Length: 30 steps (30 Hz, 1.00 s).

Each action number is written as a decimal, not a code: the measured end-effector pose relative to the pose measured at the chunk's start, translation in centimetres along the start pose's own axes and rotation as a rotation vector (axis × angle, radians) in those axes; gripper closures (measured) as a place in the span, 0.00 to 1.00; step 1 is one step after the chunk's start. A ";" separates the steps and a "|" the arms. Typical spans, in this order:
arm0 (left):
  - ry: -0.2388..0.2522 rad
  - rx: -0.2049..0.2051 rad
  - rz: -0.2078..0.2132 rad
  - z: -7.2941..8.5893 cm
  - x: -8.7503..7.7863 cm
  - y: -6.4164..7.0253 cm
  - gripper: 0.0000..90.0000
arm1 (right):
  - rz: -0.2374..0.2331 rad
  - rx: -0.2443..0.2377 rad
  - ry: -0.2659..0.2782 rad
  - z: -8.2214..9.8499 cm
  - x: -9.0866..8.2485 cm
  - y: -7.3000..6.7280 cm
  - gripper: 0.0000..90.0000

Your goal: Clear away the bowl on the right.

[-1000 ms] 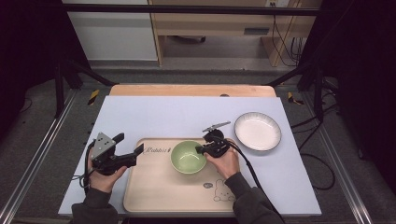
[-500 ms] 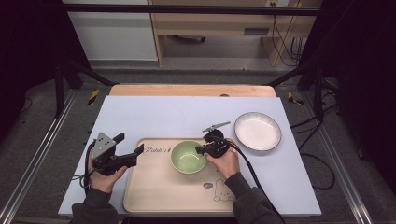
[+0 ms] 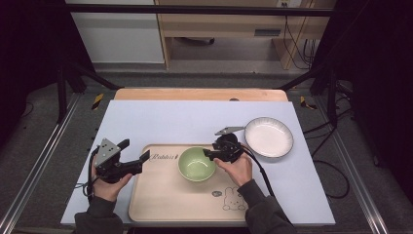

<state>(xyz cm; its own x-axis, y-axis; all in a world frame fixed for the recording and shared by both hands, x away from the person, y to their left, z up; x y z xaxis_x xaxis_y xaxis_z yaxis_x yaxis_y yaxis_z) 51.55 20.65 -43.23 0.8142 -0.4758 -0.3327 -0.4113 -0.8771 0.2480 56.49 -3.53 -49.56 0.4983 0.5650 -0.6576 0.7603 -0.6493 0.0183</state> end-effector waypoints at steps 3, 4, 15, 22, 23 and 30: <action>0.001 -0.001 0.000 0.0 0.0 0.0 0.18 | 0.025 -0.015 0.040 -0.6 -0.7 0.2 0.42; 0.001 0.000 0.000 0.0 0.0 0.0 0.18 | 0.039 -0.031 0.053 -0.7 -0.9 0.3 0.38; 0.001 -0.003 -0.003 -0.1 -0.1 -0.1 0.18 | 0.102 -0.095 0.177 -2.4 -3.3 0.4 0.20; 0.004 -0.008 -0.005 -0.1 -0.1 -0.2 0.18 | 0.138 -0.121 0.254 -3.2 -5.5 0.5 0.16; 0.005 -0.008 -0.005 -0.1 -0.1 -0.2 0.18 | 0.141 -0.124 0.267 -3.3 -5.8 0.5 0.16; 0.006 -0.008 -0.007 -0.1 -0.1 -0.3 0.18 | 0.164 -0.122 0.307 -3.2 -7.5 0.8 0.15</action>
<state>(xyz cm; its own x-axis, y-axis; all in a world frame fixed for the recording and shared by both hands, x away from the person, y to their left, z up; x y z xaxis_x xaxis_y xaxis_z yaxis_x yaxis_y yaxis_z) 51.62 21.01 -43.17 0.8194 -0.4695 -0.3289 -0.4025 -0.8797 0.2532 54.64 -6.68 -42.20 0.7057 0.5967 -0.3819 0.6946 -0.6891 0.2067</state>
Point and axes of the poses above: each handheld gripper's, and its own axes: x roughly forward along the jaws, z roughly out of its underside, y roughly to its right, the point moved 10 cm from there along x, roughly forward along the jaws, and after that the axes turned 15 degrees about -x, right-handed, at the moved point
